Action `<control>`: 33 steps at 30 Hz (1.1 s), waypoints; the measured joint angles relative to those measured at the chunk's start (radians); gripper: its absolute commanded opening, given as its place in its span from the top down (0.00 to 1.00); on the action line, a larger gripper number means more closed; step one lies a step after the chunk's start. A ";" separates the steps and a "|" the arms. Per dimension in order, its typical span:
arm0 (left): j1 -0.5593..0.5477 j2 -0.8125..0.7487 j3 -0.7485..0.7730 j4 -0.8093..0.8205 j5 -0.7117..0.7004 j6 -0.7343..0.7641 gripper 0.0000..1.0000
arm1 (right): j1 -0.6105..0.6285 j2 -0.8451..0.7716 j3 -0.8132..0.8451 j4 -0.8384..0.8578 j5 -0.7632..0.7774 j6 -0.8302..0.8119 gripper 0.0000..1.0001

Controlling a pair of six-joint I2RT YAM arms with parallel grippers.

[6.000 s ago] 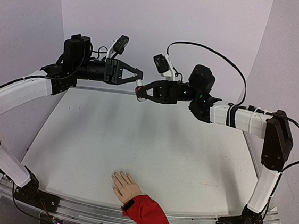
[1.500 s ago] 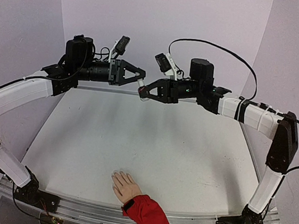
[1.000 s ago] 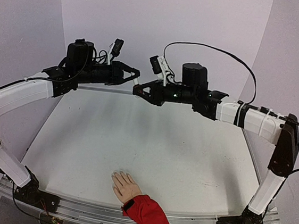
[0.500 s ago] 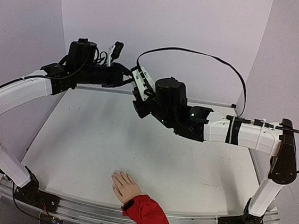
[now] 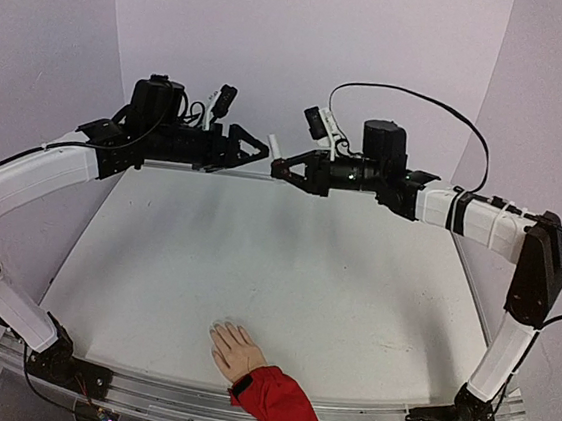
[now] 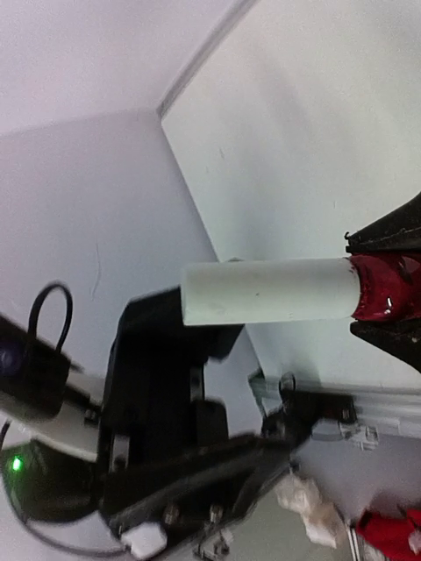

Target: Paint the nails

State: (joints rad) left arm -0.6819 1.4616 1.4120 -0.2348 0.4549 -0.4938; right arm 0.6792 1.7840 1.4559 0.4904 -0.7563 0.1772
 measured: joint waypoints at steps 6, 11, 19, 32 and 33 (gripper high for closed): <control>0.000 0.010 0.002 0.053 0.108 -0.010 0.37 | -0.012 0.068 0.061 0.158 -0.346 0.224 1.00; -0.001 0.025 0.008 0.087 0.180 -0.015 0.56 | 0.000 0.092 0.062 0.214 -0.450 0.312 1.00; -0.010 0.033 0.011 0.125 0.227 -0.017 0.90 | -0.001 0.102 0.062 0.242 -0.480 0.357 1.00; 0.011 0.046 0.013 0.096 0.048 0.006 1.00 | 0.098 0.011 0.032 -0.002 0.166 0.040 1.00; 0.014 0.049 0.013 0.095 0.037 0.006 1.00 | 0.141 -0.013 0.015 -0.021 0.337 -0.013 1.00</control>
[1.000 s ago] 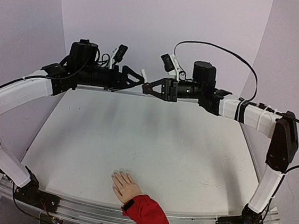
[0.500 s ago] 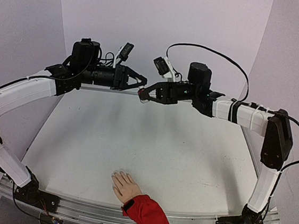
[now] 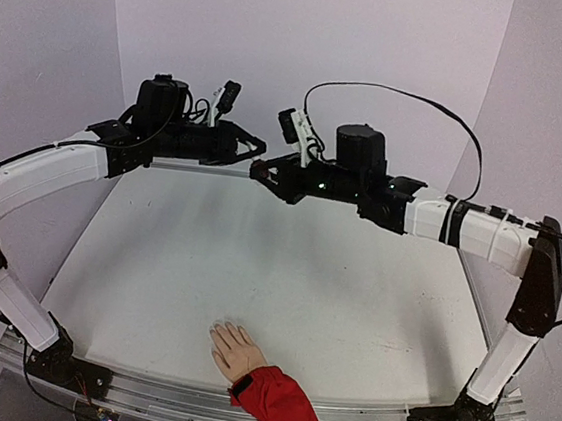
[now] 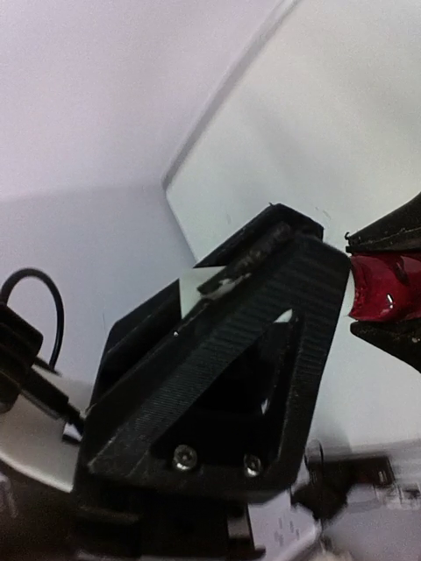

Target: Paint the nails

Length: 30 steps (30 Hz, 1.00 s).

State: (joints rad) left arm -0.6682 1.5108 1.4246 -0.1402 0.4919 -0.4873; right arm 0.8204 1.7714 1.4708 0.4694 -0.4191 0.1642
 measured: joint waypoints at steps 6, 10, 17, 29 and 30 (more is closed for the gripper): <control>-0.008 0.000 0.000 -0.027 -0.024 0.004 1.00 | 0.202 -0.033 -0.044 0.006 0.708 -0.252 1.00; -0.016 0.000 0.010 -0.036 -0.033 0.006 1.00 | 0.261 -0.005 -0.032 0.042 0.919 -0.375 1.00; -0.011 0.000 0.016 -0.071 -0.056 0.003 0.55 | 0.221 0.005 -0.027 0.042 0.784 -0.382 1.00; -0.026 -0.001 0.016 -0.053 0.046 -0.051 0.14 | -0.105 -0.024 -0.040 0.001 -0.306 -0.074 1.00; -0.026 -0.002 0.015 -0.042 0.059 -0.056 0.15 | -0.115 -0.016 -0.024 0.002 -0.393 -0.043 1.00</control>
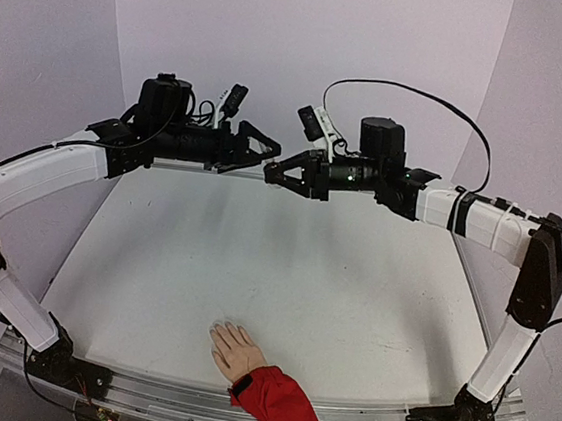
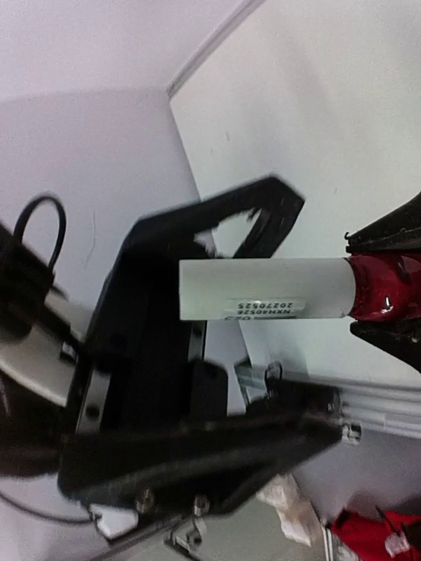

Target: Paint the nails

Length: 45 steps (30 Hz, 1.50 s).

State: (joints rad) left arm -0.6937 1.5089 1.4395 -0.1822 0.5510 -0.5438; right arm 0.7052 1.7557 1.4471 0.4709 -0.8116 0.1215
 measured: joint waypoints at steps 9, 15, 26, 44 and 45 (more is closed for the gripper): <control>-0.004 -0.010 -0.004 0.080 0.079 -0.019 0.58 | 0.004 0.063 0.069 0.084 -0.331 0.182 1.00; -0.006 -0.011 -0.010 0.109 0.106 -0.007 0.90 | 0.003 0.075 0.066 0.097 -0.314 0.213 1.00; 0.020 -0.014 -0.048 0.106 -0.027 0.019 1.00 | 0.101 0.022 0.018 0.012 0.230 0.048 1.00; 0.034 -0.015 -0.048 0.074 -0.111 0.015 0.60 | 0.323 0.044 0.069 -0.059 1.110 -0.328 1.00; 0.029 -0.015 -0.048 0.073 -0.102 0.013 0.52 | 0.301 0.031 0.055 -0.060 1.040 -0.314 1.00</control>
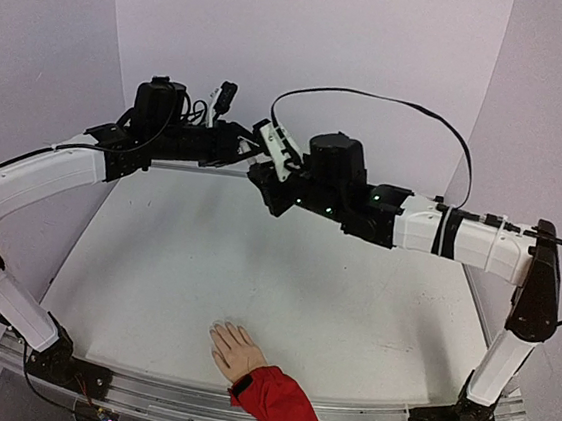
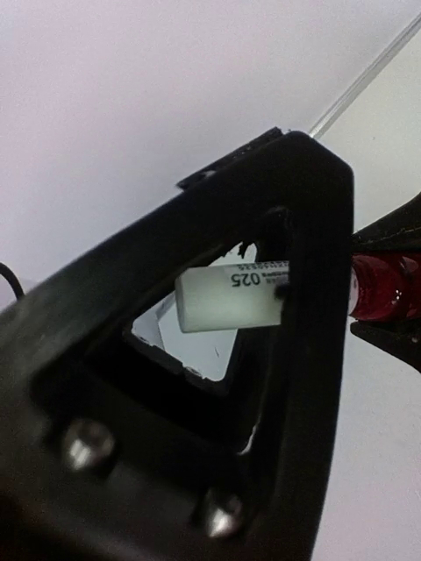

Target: Paint the nails

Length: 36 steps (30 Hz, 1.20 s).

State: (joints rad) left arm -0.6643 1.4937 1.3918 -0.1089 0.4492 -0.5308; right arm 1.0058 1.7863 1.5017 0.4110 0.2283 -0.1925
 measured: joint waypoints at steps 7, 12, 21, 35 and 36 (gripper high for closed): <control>-0.029 0.000 0.000 0.000 0.070 -0.004 0.22 | -0.258 -0.039 -0.039 0.002 -0.681 0.210 1.00; -0.031 -0.004 0.000 0.001 0.100 -0.004 0.21 | -0.357 -0.007 0.010 0.023 -1.117 0.369 1.00; -0.036 -0.013 0.000 0.015 0.162 0.000 0.48 | -0.346 0.040 0.054 0.081 -1.413 0.505 1.00; -0.037 -0.023 0.001 0.064 0.180 0.011 0.97 | -0.346 0.056 0.051 0.114 -1.408 0.541 1.00; -0.037 -0.023 0.001 0.063 0.174 0.010 0.98 | -0.346 0.056 0.048 0.118 -1.395 0.536 1.00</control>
State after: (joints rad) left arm -0.7017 1.4708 1.3930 -0.0460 0.6235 -0.5209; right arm 0.6598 1.8420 1.5494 0.5293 -1.1664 0.3435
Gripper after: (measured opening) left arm 0.130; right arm 0.205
